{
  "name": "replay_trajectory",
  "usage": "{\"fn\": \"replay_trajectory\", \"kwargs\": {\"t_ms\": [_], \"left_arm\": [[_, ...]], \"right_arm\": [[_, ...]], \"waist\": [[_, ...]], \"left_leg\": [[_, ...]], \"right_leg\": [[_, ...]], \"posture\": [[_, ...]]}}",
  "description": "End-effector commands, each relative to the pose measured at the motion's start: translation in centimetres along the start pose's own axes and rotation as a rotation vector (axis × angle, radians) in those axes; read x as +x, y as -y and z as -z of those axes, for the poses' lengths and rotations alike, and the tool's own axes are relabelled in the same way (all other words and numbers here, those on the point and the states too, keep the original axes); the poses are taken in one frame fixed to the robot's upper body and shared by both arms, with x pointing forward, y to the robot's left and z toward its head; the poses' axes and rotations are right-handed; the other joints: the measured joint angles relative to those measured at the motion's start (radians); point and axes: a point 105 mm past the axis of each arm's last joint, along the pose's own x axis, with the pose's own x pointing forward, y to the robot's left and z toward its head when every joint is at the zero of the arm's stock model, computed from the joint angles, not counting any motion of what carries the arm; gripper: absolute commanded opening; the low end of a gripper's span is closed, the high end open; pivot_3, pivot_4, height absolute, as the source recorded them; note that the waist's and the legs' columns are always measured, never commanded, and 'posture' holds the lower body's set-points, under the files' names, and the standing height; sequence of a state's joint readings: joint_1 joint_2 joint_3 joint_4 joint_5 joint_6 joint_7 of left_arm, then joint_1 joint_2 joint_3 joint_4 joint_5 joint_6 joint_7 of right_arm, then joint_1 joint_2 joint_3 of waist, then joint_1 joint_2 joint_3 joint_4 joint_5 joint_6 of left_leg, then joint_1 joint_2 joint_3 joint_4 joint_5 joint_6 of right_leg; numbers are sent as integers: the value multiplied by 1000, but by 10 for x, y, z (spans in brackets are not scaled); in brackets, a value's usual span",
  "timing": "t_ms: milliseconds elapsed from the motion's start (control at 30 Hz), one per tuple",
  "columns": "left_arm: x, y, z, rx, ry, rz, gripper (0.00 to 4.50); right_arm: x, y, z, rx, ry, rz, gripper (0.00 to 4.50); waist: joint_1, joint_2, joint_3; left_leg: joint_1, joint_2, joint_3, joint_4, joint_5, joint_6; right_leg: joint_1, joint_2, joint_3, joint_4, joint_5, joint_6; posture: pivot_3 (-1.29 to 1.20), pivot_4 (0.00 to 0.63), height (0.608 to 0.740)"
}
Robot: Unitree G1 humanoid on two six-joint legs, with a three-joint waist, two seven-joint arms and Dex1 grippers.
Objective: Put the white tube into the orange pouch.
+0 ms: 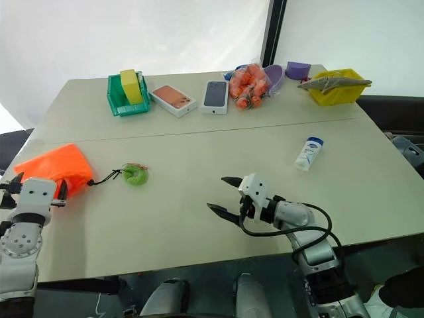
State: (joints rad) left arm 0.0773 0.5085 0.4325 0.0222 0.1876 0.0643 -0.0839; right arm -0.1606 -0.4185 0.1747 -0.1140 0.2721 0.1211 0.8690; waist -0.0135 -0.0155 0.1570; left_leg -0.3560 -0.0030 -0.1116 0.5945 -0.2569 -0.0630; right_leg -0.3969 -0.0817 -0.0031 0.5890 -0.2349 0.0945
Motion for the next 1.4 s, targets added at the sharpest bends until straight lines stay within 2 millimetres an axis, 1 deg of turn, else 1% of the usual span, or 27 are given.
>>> {"fn": "replay_trajectory", "kwargs": {"t_ms": [33,133,233,333,433,467,567,600,633,700,733,767,800,867,900,1000,1133,1233,1400], "left_arm": [[3,-8,-4,14,3,4,3139],[3,-11,-3,14,-3,9,1521],[3,-12,-6,5,6,20,28],[4,-12,-13,-23,23,35,28],[3,-4,-24,-114,50,78,28],[2,0,-27,-143,51,95,28],[0,12,-37,-187,65,152,28],[0,14,-41,-192,74,162,28],[-1,15,-44,-194,80,166,28],[2,22,-56,-212,109,187,28],[2,25,-62,-221,123,200,28],[3,28,-65,-226,132,209,28],[3,30,-69,-230,141,219,28],[3,42,-79,-238,165,265,28],[3,46,-82,-238,172,281,28],[2,57,-91,-248,189,308,28],[-2,64,-95,-262,199,331,28],[-3,65,-93,-260,195,335,28],[-4,58,-89,-253,183,319,28]], "right_arm": [[5,-1,-21,-69,58,-12,4500],[6,-2,-21,-71,60,-11,4500],[6,1,-19,-63,56,13,4500],[3,10,-20,-47,59,70,4500],[-5,39,-23,-72,63,241,4500],[-12,53,-26,-78,76,325,4500],[-47,100,-35,-111,94,617,4500],[-60,113,-37,-110,88,695,4500],[-68,120,-37,-106,84,741,4500],[-97,144,-37,-100,42,923,4500],[-109,153,-36,-92,27,997,4500],[-116,158,-35,-86,17,1043,4500],[-122,161,-32,-71,-1,1084,4500],[-133,165,-12,5,-86,1167,4500],[-136,165,-6,31,-111,1189,4500],[-132,160,10,125,-136,1218,4500],[-127,157,28,213,-161,1266,4500],[-127,160,35,245,-165,1315,4500],[-127,165,40,288,-144,1360,4500]], "waist": [[1,-1,0],[1,-1,0],[2,-1,0],[1,-1,-1],[1,-1,0],[2,-1,0],[4,-1,0],[4,-1,0],[4,-1,0],[3,-1,0],[4,-1,0],[3,-1,0],[3,-1,0],[1,-1,0],[-1,-1,0],[-4,0,0],[-3,0,0],[-2,0,0],[-3,1,1]], "left_leg": [[0,0,0,0,0,0],[0,0,0,0,0,0],[0,0,0,0,0,0],[0,0,0,0,0,0],[0,0,0,0,0,0],[0,0,0,0,0,0],[0,0,0,1,0,0],[0,0,0,1,0,0],[0,0,0,1,0,-1],[0,0,0,1,0,0],[0,0,0,1,0,0],[0,0,0,1,0,0],[0,0,0,1,0,0],[1,0,0,1,0,0],[1,0,0,1,0,0],[1,0,0,1,1,0],[1,0,0,1,1,0],[1,0,0,1,1,0],[1,0,0,1,1,1]], "right_leg": [[0,0,0,0,0,0],[0,0,0,1,0,0],[0,0,0,1,0,0],[0,0,0,1,0,0],[0,0,0,1,0,0],[0,0,0,1,0,0],[0,0,0,2,0,0],[0,0,0,2,0,0],[0,0,0,2,0,-1],[0,0,0,2,1,-2],[0,0,0,3,1,-3],[0,0,0,3,1,-3],[0,0,0,4,1,-3],[0,0,0,4,1,-3],[0,0,0,4,1,-3],[0,0,1,4,2,-4],[0,1,1,5,2,-4],[0,0,1,5,2,-4],[0,1,1,5,2,-4]], "posture": [[0,150,740],[0,150,740],[0,150,740],[0,150,740],[0,150,740],[0,150,740],[0,150,740],[0,150,740],[0,150,740],[0,150,740],[0,150,740],[0,150,740],[0,150,740],[0,150,740],[0,150,740],[0,150,740],[0,150,740],[0,150,740],[0,150,740]]}}
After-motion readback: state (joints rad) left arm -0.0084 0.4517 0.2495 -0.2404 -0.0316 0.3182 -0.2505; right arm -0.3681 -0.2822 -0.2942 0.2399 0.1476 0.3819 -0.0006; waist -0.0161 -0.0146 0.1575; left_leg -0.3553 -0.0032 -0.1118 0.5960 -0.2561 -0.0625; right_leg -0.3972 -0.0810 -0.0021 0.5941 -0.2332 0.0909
